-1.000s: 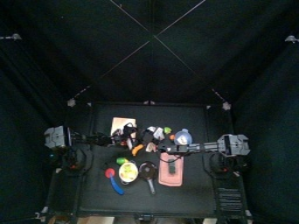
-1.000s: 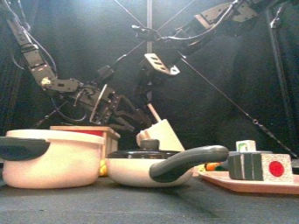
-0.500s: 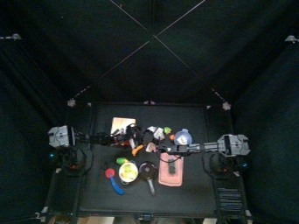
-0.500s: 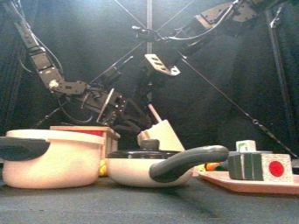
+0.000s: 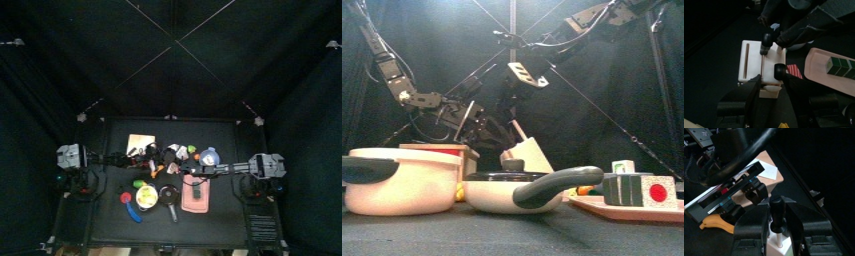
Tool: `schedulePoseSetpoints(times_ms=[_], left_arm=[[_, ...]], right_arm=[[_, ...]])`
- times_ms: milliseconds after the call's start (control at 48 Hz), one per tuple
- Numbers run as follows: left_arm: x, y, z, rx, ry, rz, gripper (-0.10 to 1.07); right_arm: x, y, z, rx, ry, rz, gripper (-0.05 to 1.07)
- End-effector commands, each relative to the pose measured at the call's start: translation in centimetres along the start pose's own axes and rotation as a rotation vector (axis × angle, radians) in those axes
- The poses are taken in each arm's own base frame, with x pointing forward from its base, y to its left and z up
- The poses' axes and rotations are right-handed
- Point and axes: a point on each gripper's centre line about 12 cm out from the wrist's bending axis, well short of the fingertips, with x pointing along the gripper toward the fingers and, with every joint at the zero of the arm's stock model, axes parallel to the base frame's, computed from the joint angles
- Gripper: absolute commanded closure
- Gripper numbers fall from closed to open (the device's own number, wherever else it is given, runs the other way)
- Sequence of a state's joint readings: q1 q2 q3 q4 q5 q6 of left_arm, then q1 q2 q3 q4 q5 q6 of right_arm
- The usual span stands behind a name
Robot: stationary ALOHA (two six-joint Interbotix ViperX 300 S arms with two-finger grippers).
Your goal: Pull out knife sharpener
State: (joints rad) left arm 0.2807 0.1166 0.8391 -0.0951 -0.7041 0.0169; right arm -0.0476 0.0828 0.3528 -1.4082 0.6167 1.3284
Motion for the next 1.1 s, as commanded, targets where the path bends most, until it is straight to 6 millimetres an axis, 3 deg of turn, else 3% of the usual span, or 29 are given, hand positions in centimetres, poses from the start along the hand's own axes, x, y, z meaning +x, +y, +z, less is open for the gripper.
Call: schedulePoseSetpoints(times_ms=[0,1083], left_arm=[[0.3,0.1,0.7,-0.003,-0.023,0.003,0.19],[0.4,0.4,0.5,-0.016,-0.017,0.019,0.19]], right_arm=[[-0.7,-0.7,1.3,0.024,-0.03,-0.005,0.39],[-1.0,-0.9,3.9,0.02,-0.1,-0.012,0.39]])
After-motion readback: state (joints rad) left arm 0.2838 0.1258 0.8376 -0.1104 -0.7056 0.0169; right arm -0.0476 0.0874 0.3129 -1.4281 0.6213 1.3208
